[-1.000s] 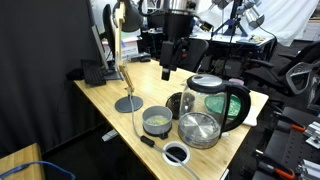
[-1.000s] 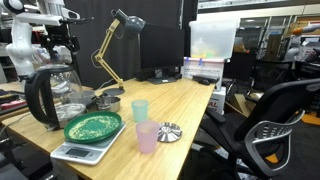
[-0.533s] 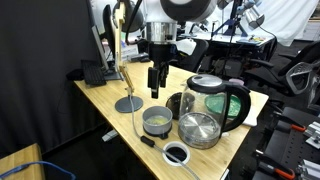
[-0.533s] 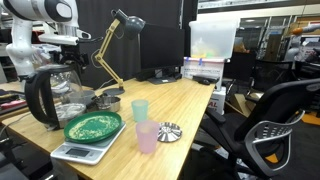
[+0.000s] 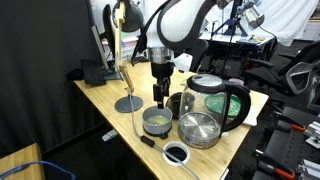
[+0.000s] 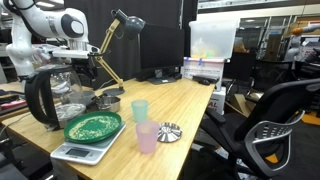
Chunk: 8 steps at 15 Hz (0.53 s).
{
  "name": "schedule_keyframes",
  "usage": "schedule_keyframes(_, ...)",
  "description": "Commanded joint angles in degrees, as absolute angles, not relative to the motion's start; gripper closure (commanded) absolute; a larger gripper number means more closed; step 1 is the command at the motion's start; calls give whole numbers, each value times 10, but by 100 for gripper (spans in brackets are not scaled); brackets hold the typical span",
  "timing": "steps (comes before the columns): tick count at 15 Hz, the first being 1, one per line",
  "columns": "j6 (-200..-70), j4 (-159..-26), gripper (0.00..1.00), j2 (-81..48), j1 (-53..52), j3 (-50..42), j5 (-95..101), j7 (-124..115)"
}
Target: Move the gray bowl to the right of the silver pot
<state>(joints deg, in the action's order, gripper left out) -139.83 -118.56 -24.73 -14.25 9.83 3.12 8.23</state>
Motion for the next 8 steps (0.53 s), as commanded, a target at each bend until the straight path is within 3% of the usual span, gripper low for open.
schedule_keyframes(1,-1397,-1182,0,-254,-135,105,36,79)
schedule_keyframes(8,-1397,-1182,0,-253,-136,107,36,79)
